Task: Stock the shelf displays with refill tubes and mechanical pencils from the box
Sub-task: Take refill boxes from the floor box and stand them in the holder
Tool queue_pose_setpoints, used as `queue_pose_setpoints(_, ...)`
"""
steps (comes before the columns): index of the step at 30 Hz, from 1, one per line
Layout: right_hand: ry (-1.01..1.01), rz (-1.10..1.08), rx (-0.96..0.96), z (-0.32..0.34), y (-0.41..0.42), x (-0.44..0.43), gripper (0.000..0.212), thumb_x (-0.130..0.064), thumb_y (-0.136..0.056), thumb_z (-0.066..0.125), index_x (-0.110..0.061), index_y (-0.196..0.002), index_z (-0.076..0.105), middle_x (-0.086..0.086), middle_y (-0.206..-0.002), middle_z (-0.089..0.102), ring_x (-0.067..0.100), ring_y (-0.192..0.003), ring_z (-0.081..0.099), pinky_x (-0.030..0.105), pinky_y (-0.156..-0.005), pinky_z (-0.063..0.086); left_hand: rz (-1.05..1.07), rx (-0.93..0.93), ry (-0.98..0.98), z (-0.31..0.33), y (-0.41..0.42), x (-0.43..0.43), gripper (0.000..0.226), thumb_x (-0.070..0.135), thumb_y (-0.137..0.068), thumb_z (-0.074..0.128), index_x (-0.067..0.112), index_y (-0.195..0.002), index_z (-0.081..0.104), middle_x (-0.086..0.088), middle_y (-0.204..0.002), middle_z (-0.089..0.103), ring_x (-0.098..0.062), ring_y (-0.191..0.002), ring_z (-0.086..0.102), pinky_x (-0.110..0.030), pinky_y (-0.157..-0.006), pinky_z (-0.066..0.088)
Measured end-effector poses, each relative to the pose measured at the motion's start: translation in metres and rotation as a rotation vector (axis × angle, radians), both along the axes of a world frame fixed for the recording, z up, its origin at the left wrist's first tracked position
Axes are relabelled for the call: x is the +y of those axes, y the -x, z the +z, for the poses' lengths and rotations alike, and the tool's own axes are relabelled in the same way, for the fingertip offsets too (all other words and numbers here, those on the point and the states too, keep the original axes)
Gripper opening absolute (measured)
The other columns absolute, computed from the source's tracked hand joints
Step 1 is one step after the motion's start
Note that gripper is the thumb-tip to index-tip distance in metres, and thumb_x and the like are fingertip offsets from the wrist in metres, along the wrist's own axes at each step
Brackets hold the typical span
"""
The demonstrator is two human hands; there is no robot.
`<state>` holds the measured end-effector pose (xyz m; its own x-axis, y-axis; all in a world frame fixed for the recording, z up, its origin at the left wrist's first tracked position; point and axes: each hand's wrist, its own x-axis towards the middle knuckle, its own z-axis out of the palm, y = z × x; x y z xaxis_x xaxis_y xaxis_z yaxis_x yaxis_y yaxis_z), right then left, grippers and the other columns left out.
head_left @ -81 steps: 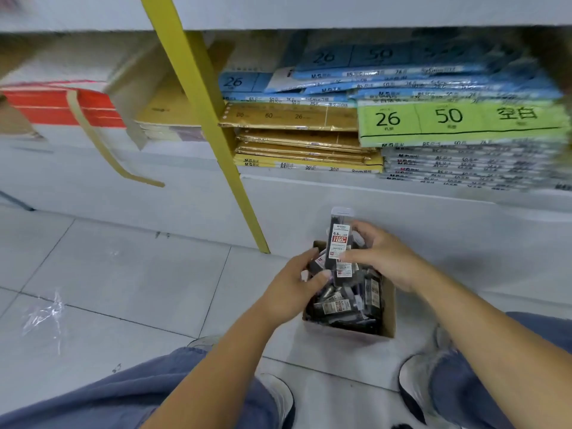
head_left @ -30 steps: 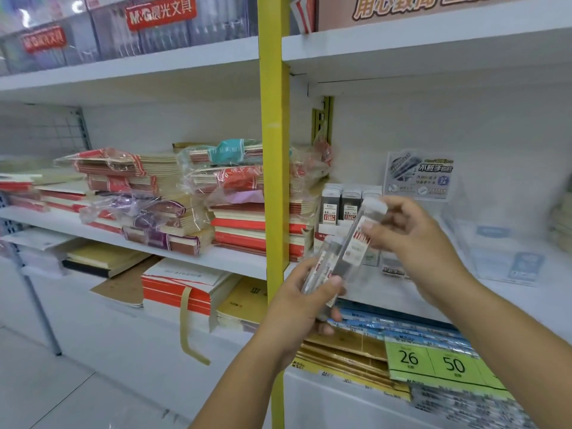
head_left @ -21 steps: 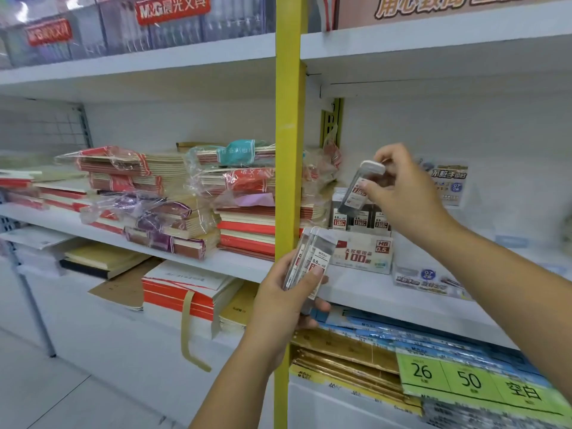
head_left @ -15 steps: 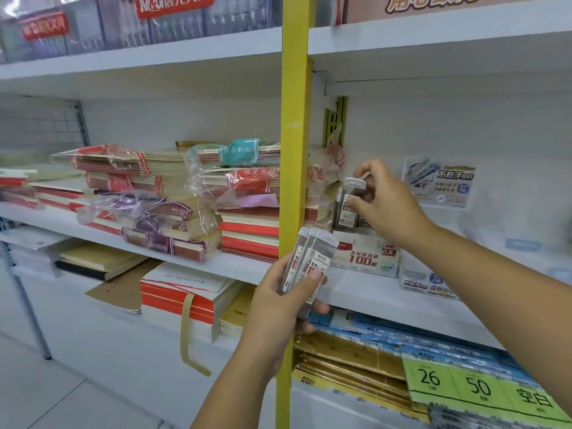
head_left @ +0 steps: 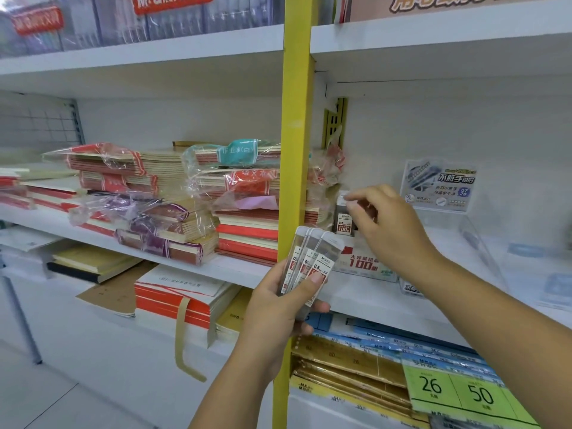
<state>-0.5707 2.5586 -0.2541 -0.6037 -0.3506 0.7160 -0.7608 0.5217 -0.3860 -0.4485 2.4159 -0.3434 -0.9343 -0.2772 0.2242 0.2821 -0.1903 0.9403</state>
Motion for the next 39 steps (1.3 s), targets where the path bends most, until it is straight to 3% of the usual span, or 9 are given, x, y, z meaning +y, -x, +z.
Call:
queue_pose_setpoints(1, 0.047, 0.12, -0.148, -0.004, -0.013, 0.002, 0.016, -0.039, -0.096, 0.051, -0.031, -0.102, 0.063, -0.013, -0.089, 0.063, 0.0, -0.08, 0.058, 0.008, -0.064, 0.042, -0.002, 0.005, -0.001, 0.001, 0.0, 0.001, 0.045, 0.052, -0.063, 0.079, 0.044, -0.107, 0.071, 0.003, -0.107, 0.075, -0.015, -0.075, 0.073, -0.02, -0.046, 0.046)
queue_pose_setpoints(4, 0.04, 0.354, -0.527, -0.016, -0.041, 0.006, 0.018, -0.045, -0.09, 0.058, -0.031, -0.101, 0.058, -0.013, -0.086, 0.07, 0.005, -0.068, 0.067, 0.017, -0.055, 0.052, -0.011, 0.008, 0.01, 0.002, 0.002, 0.005, 0.043, 0.053, -0.066, 0.079, 0.043, -0.107, 0.071, 0.003, -0.103, 0.075, -0.013, -0.071, 0.07, -0.021, -0.045, 0.044)
queue_pose_setpoints(9, 0.16, 0.376, -0.638, -0.017, -0.044, 0.012, 0.02, -0.015, -0.09, 0.066, -0.018, -0.106, 0.055, 0.0, -0.081, 0.075, 0.017, -0.068, 0.071, 0.026, -0.057, 0.056, -0.034, 0.004, -0.025, 0.0, 0.005, 0.011, 0.036, 0.053, -0.076, 0.071, 0.041, -0.111, 0.07, 0.001, -0.098, 0.075, -0.014, -0.072, 0.069, -0.02, -0.044, 0.044)
queue_pose_setpoints(12, 0.308, 0.316, -0.561, -0.003, -0.035, 0.017, 0.019, -0.012, -0.09, 0.065, -0.019, -0.105, 0.057, 0.002, -0.081, 0.075, 0.017, -0.064, 0.07, 0.024, -0.05, 0.054, -0.033, 0.004, -0.073, 0.002, 0.005, 0.008, 0.03, 0.05, -0.08, 0.066, 0.042, -0.108, 0.072, 0.001, -0.101, 0.076, -0.017, -0.074, 0.072, -0.021, -0.046, 0.048)
queue_pose_setpoints(16, 0.473, 0.199, -0.261, 0.023, -0.014, 0.022, 0.018, -0.015, -0.092, 0.061, -0.03, -0.096, 0.052, 0.003, -0.09, 0.071, 0.011, -0.071, 0.07, 0.022, -0.055, 0.055, 0.022, 0.008, -0.017, 0.003, 0.005, 0.002, 0.022, 0.046, -0.085, 0.063, 0.047, -0.106, 0.071, 0.0, -0.101, 0.076, -0.014, -0.069, 0.071, -0.02, -0.048, 0.048)
queue_pose_setpoints(21, 0.071, 0.068, 0.093, 0.033, 0.01, 0.014, 0.021, -0.023, -0.092, 0.062, -0.035, -0.101, 0.047, -0.011, -0.087, 0.062, 0.005, -0.077, 0.063, 0.03, -0.066, 0.056, 0.043, 0.017, 0.046, 0.002, 0.004, 0.0, 0.02, 0.039, -0.095, 0.061, 0.051, -0.109, 0.068, 0.003, -0.101, 0.075, -0.012, -0.065, 0.067, -0.021, -0.048, 0.047)
queue_pose_setpoints(24, -0.126, -0.004, 0.204, 0.026, 0.022, 0.008, 0.024, -0.027, -0.093, 0.06, -0.032, -0.112, 0.047, -0.015, -0.082, 0.06, -0.001, -0.07, 0.057, 0.027, -0.059, 0.052, 0.048, 0.017, 0.034, 0.001, 0.004, -0.002, 0.021, 0.038, -0.095, 0.061, 0.051, -0.11, 0.068, 0.002, -0.1, 0.076, -0.012, -0.064, 0.067, -0.02, -0.047, 0.046)
queue_pose_setpoints(34, -0.132, -0.005, 0.066, 0.01, 0.042, 0.001, 0.032, -0.027, -0.09, 0.065, -0.035, -0.11, 0.042, -0.006, -0.076, 0.061, 0.011, -0.068, 0.06, 0.036, -0.062, 0.053, 0.048, 0.013, 0.047, 0.002, 0.003, -0.004, 0.02, 0.038, -0.094, 0.062, 0.051, -0.109, 0.068, 0.001, -0.099, 0.076, -0.013, -0.065, 0.066, -0.02, -0.047, 0.046)
queue_pose_setpoints(39, -0.249, -0.062, 0.108, 0.001, 0.05, -0.001, 0.033, -0.026, -0.088, 0.066, -0.026, -0.119, 0.057, -0.007, -0.096, 0.047, 0.016, -0.084, 0.055, 0.029, -0.071, 0.042, 0.049, 0.013, 0.062, 0.002, 0.004, -0.004, 0.019, 0.04, -0.094, 0.061, 0.052, -0.107, 0.068, 0.003, -0.1, 0.076, -0.012, -0.065, 0.066, -0.02, -0.048, 0.046)
